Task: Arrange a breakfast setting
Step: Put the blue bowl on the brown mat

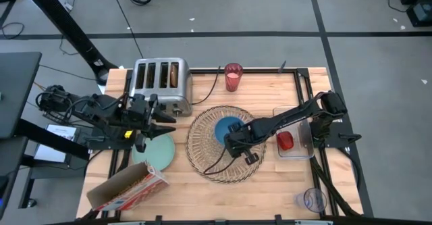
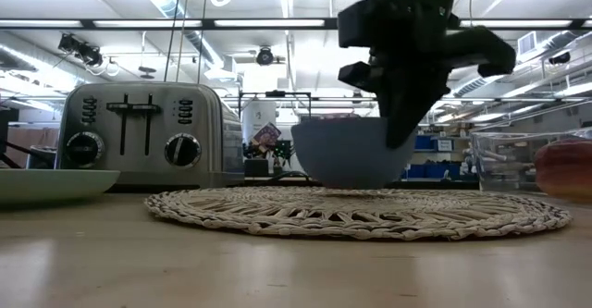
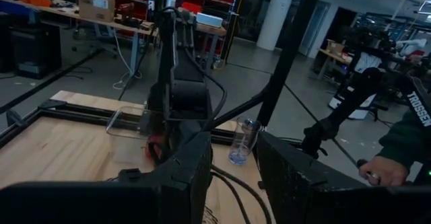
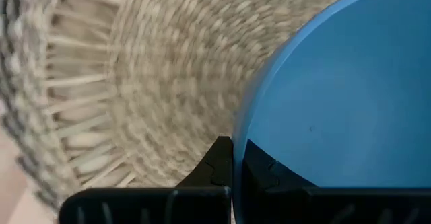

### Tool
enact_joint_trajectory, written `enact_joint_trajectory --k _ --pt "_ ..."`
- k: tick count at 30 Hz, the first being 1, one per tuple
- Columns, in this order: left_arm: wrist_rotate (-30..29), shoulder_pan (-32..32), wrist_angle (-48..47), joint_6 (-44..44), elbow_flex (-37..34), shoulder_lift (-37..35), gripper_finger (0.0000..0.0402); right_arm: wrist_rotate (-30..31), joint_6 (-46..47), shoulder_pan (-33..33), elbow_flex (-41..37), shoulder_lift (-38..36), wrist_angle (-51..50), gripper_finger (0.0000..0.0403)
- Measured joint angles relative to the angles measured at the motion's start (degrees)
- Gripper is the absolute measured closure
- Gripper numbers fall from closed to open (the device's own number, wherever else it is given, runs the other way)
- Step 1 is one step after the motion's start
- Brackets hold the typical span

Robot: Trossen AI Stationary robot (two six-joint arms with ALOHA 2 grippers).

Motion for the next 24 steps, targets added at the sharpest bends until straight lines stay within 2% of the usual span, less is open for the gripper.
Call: enact_joint_trajectory --k 11,18,24 --pt "0.0 0.0 0.0 0.0 0.0 0.0 0.0272 0.0 -2.0 -0.1 -0.8 -0.1 -0.4 0.0385" --pt "0.0 0.0 0.0 0.0 0.0 0.0 0.0272 0.5 -1.2 -0.1 -2.3 -0.1 -0.6 0.0351" --pt "0.0 0.0 0.0 0.0 0.0 0.0 0.0272 1.3 -1.0 -0.1 -2.3 -0.1 3.4 0.0312"
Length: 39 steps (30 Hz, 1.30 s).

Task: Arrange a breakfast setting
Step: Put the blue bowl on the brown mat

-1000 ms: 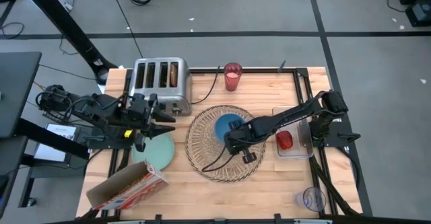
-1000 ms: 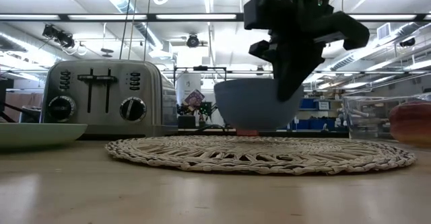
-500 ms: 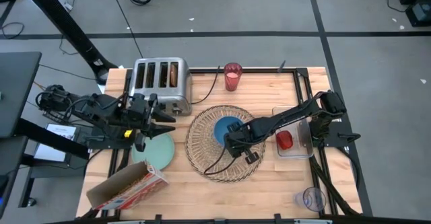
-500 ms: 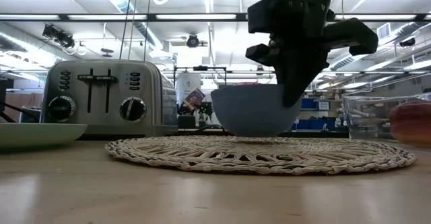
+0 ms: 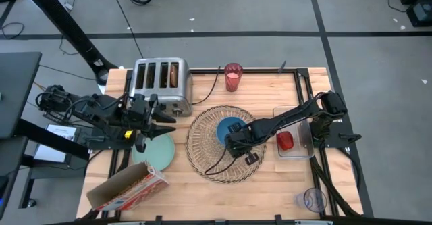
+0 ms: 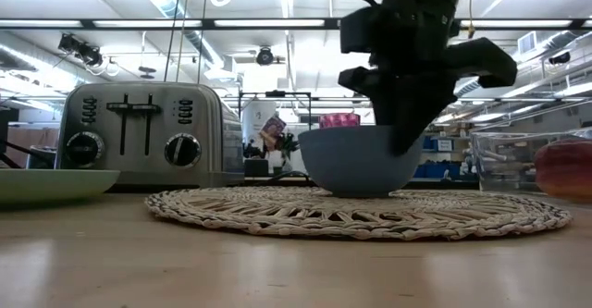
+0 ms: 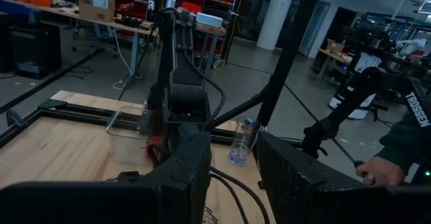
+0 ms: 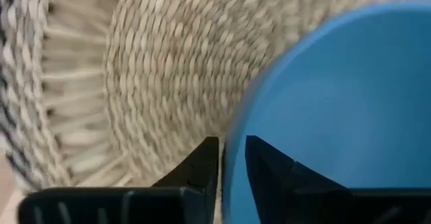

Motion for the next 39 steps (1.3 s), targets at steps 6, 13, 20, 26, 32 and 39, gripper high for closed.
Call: enact_joint_trajectory --k 6,13,20,26,32,39 --pt "0.0 0.0 0.0 0.3 0.0 0.0 0.0272 0.0 0.1 0.2 0.0 -0.3 -0.1 0.0280" --pt "0.0 0.0 0.1 0.7 0.0 0.0 0.0271 0.1 0.1 0.4 2.7 -3.0 -0.6 0.0249" --pt "0.0 0.5 0.1 0.4 0.0 0.0 0.0271 1.2 5.5 0.0 4.6 -9.8 -5.5 0.0237" --pt "0.0 0.3 0.0 0.4 0.0 0.0 0.0271 2.6 12.0 -4.4 1.7 -14.6 -17.3 0.0237" --pt "0.0 0.3 0.0 1.7 0.0 0.0 0.0271 -0.9 13.0 -8.0 -4.4 -13.4 -15.8 0.0238" --pt "0.0 0.3 0.1 1.7 0.0 0.0 0.0271 -2.0 13.0 -8.9 -8.0 -9.2 -10.0 0.0238"
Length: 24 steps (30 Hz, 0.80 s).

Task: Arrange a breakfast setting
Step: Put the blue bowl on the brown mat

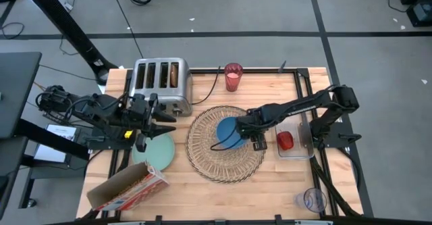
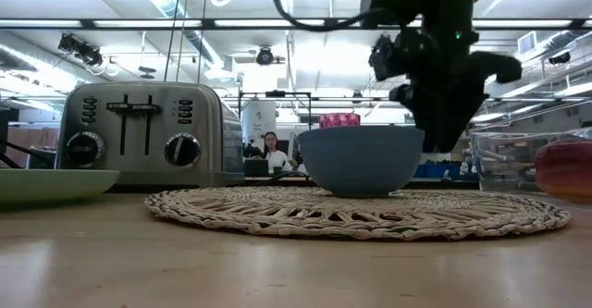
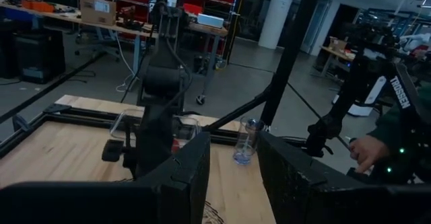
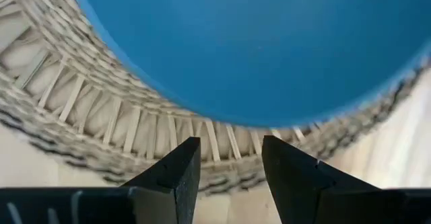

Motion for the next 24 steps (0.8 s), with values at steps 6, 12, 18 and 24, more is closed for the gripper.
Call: enact_joint_trajectory --k 6,12,18,24 --pt "0.0 0.0 0.0 -0.2 0.0 0.0 0.0271 0.0 0.7 0.0 0.0 0.7 5.2 0.0238" --pt "0.0 0.0 0.3 -0.3 0.0 0.0 0.0271 -0.3 3.1 0.0 0.0 0.5 9.3 0.0238" --pt "0.0 0.0 0.4 -0.3 0.0 0.0 0.0271 -0.4 3.5 -0.1 0.0 0.5 11.4 0.0238" --pt "0.0 0.0 -4.6 -0.3 5.2 1.3 0.0271 0.8 3.6 -0.1 3.4 -0.6 1.6 0.0238"
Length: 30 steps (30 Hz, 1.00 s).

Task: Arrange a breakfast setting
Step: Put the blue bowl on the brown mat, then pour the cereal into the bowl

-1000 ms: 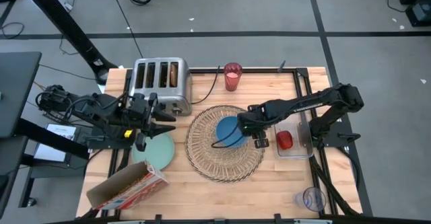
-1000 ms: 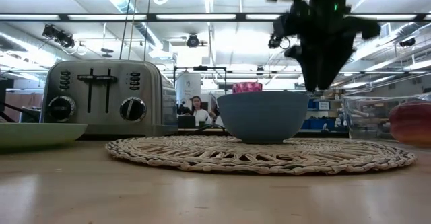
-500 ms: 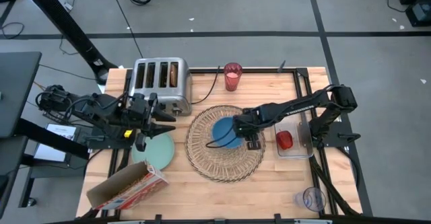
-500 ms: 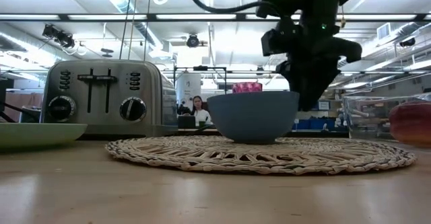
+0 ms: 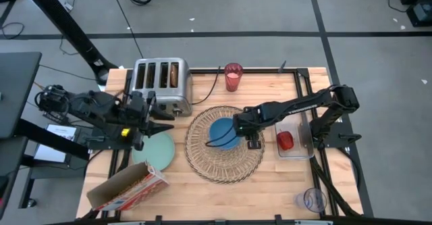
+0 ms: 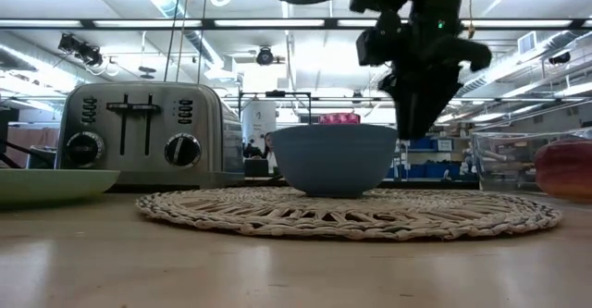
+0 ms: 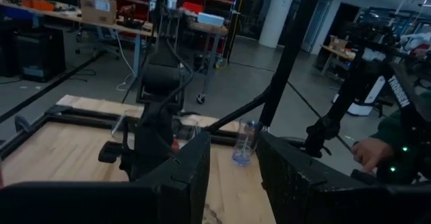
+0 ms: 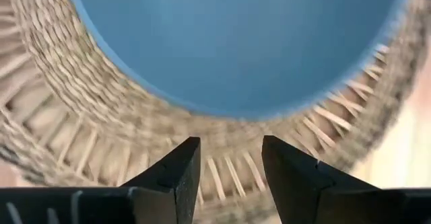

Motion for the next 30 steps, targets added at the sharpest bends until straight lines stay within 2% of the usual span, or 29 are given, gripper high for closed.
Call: enact_joint_trajectory --k 3,7,11,18,21,26,30 --pt "0.0 -0.1 -8.9 -0.9 7.6 2.9 0.0271 2.2 0.7 0.0 2.7 -1.9 -6.0 0.0238" --pt "0.1 -1.8 -23.6 -7.2 18.3 8.9 0.0271 6.4 3.6 0.4 4.3 -6.8 -10.2 0.0238" --pt "3.4 -6.3 -34.4 -18.1 28.4 15.0 0.0271 10.1 8.4 1.0 4.4 -13.3 -10.5 0.0238" --pt "5.3 -17.9 -46.6 -37.6 44.3 24.9 0.0282 15.4 13.0 2.3 4.4 -22.0 -10.4 0.0238" --pt "5.7 -23.0 -52.8 -50.5 47.4 27.8 0.0292 16.1 13.4 3.0 4.4 -24.2 -10.2 0.0238" --pt "5.8 -30.0 -57.6 -70.0 47.8 30.6 0.0308 16.4 14.0 5.6 4.4 -26.7 -10.2 0.0238" --pt "7.2 -33.0 -59.6 -80.5 47.8 32.6 0.0317 17.2 14.2 9.4 4.4 -28.2 -10.2 0.0238"
